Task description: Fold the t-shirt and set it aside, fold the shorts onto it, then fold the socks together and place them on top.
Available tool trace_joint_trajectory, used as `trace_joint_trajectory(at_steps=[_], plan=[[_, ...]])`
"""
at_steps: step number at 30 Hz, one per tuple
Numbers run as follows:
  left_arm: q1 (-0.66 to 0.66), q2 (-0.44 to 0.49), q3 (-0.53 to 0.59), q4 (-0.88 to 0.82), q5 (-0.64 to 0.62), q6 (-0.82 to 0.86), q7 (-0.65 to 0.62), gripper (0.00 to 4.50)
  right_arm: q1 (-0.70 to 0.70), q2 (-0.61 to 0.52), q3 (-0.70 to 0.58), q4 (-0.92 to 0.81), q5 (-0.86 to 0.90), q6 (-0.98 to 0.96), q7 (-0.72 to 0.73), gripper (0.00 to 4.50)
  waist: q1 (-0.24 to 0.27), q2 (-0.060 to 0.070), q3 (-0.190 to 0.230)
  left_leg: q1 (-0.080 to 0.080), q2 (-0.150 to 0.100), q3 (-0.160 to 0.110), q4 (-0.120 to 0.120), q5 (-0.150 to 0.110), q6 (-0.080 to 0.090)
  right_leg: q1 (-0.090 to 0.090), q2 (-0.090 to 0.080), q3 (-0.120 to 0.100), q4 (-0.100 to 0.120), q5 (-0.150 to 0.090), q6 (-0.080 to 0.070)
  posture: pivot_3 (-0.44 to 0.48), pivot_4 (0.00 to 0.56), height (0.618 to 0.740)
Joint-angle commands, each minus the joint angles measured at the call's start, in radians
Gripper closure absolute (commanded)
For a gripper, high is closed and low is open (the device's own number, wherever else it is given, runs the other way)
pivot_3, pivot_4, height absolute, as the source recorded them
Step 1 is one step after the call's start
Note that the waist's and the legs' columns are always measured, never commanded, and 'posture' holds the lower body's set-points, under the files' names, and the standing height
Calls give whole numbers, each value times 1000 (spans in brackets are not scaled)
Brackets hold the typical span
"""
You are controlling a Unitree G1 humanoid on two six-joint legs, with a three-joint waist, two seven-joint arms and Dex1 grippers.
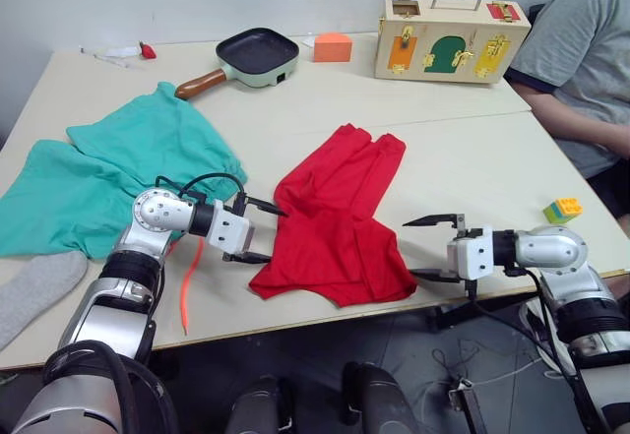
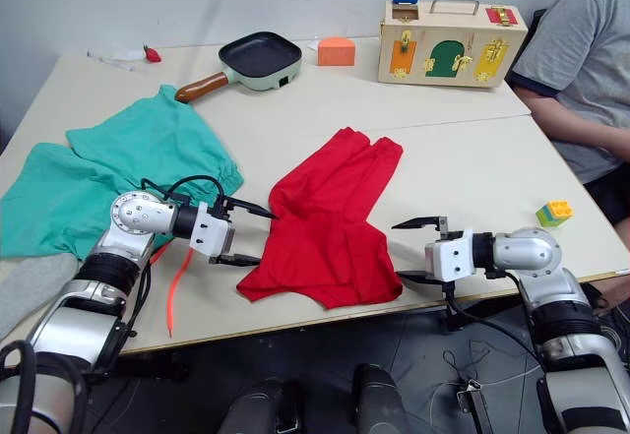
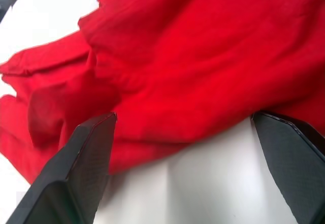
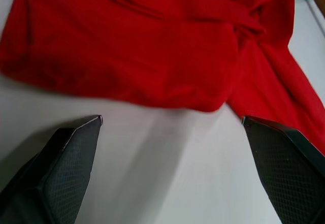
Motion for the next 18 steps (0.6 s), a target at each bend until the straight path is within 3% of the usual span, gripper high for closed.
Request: trace_joint_trajectory(at_steps=[1,9,18], plan=[[-1,-16,-49,47,15,-57,-51,32,10,34,66,13,-49,-17,-3,0,0,0,0,0,0,0,0,0,0,1,0,0,0,0,0,0,150,740],[-52,70,-26,159,23,-167,-69,32,37,7,76,-22,-18,-52,-10,0,-4,0,0,8,3,-2,-1,-2,-2,8,1,0,-1,-2,-4,0,150,740],[-61,73,-84,199,183,-346,152,32,80,-28,76,-38,-25,-91,-38,0,15,1,0,12,3,-4,-1,-8,-8,12,0,0,-1,-3,-5,0,150,740]])
